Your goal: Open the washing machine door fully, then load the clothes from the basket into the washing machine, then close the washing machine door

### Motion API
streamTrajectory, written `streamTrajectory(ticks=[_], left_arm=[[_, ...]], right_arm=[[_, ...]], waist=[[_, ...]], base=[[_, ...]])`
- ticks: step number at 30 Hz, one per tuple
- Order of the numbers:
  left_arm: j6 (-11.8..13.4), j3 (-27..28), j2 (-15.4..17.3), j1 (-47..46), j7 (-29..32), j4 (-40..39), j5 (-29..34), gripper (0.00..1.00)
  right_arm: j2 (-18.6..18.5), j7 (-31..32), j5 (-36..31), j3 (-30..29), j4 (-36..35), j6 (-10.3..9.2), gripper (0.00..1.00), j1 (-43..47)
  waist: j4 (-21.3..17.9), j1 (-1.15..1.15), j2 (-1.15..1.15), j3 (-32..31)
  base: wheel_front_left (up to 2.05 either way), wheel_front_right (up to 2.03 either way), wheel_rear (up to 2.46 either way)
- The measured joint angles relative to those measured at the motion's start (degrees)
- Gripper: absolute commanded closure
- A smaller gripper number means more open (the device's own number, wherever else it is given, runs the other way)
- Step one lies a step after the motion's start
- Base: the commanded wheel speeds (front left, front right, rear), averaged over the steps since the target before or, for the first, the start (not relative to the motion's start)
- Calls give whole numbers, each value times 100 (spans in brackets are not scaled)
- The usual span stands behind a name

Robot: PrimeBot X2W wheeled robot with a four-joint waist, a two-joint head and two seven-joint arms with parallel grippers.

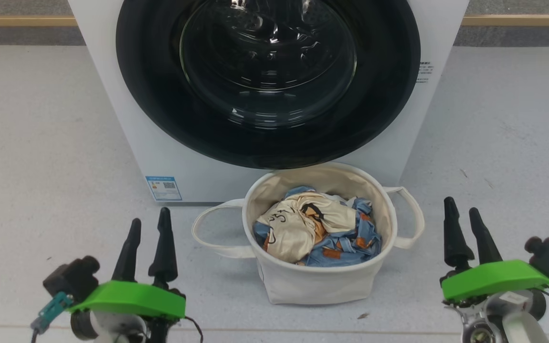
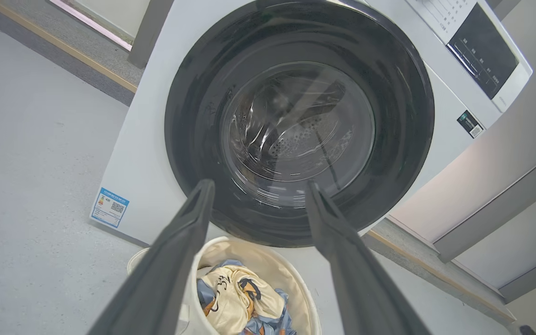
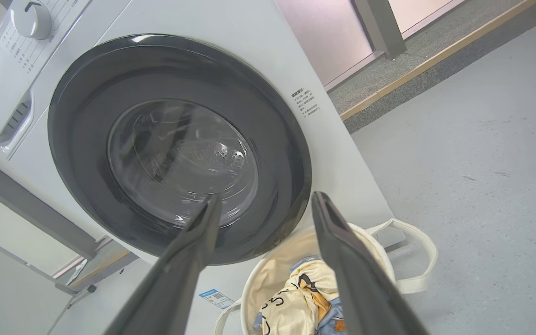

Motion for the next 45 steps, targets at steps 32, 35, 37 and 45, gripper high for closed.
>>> streamTrajectory(ticks=[32,35,37,45], left_arm=[[307,-1044,135,-259,-517,1198,2017,0],[309,-1093,124,-271,-556,1372,2184,0],[334,-1094,113,-308,-591,1503,2243,0],[456,-961,86,-358,-743,1653,2421,0]], right_arm=[[86,-488,-2312,277,662,1,0,-110],[99,-544,-2452,219,606,1,0,-109],[101,-601,-2499,209,573,1,0,-108],[108,-727,-2849,179,543,1,0,-97]], waist=[[81,0,0,2],[88,0,0,-5],[88,0,0,-13],[83,0,0,-36]], base=[[0,0,0],[0,0,0],[0,0,0],[0,0,0]])
